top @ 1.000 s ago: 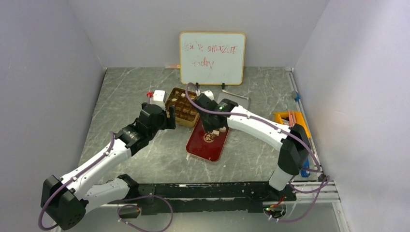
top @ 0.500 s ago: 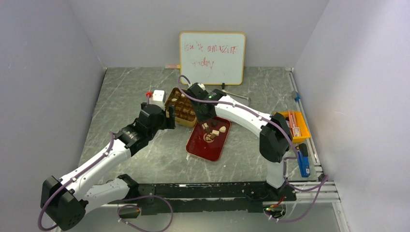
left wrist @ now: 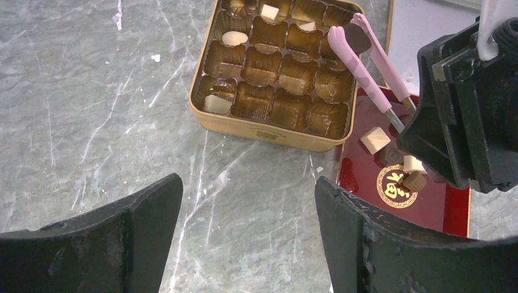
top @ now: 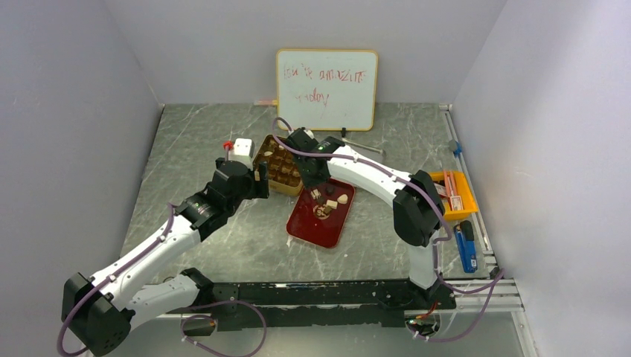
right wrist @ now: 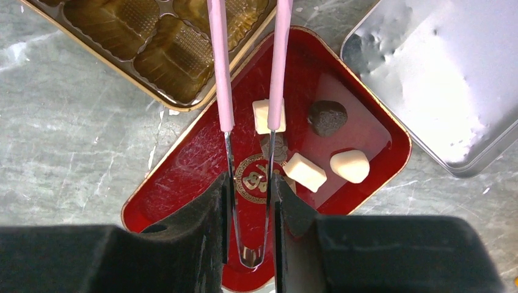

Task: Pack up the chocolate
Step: Place the fake chocolate in the packing box.

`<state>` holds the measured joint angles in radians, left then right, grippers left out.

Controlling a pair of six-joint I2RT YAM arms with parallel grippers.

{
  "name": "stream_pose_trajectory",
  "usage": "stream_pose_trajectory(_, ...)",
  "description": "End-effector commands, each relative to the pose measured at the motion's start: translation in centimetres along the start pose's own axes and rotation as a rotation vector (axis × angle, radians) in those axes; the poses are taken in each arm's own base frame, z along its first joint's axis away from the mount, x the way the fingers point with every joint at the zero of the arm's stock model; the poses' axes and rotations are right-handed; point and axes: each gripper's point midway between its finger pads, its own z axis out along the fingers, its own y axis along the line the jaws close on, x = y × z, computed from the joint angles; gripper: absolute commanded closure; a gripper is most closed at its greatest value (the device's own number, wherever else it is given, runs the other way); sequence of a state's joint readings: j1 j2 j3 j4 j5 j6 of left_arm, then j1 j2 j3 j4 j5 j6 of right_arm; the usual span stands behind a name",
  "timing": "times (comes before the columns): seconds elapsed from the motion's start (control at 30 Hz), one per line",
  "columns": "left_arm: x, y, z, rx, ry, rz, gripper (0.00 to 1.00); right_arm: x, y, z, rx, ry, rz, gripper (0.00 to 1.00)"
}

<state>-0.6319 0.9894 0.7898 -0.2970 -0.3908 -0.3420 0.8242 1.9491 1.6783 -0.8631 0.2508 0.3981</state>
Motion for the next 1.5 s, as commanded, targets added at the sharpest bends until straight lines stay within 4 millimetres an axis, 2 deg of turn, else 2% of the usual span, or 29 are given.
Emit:
stream_pose_trajectory(0.0, -2.0, -0.2, -0.7, 0.007, -0.057, -0.019, 0.16, -2.0, 0.2, -0.3, -0.024, -0.059, 0.007, 0.75)
stream_pose_trajectory(0.17, -2.1, -0.3, -0.6, 0.007, -0.055, -0.017, 0.16, -1.8, -0.1, 0.3, -0.022, -0.047, 0.012, 0.69)
stream_pose_trajectory(0.63, -2.1, -0.4, -0.4, 0.006, -0.05, -0.015, 0.16, -1.7, -0.7, 1.3, -0.028, -0.03, 0.027, 0.68)
stream_pose_trajectory(1.47, -1.6, -0.4, -0.4, 0.012, -0.04, -0.024, 0.16, -4.5, -0.6, 0.1, -0.048, -0.107, 0.036, 0.67)
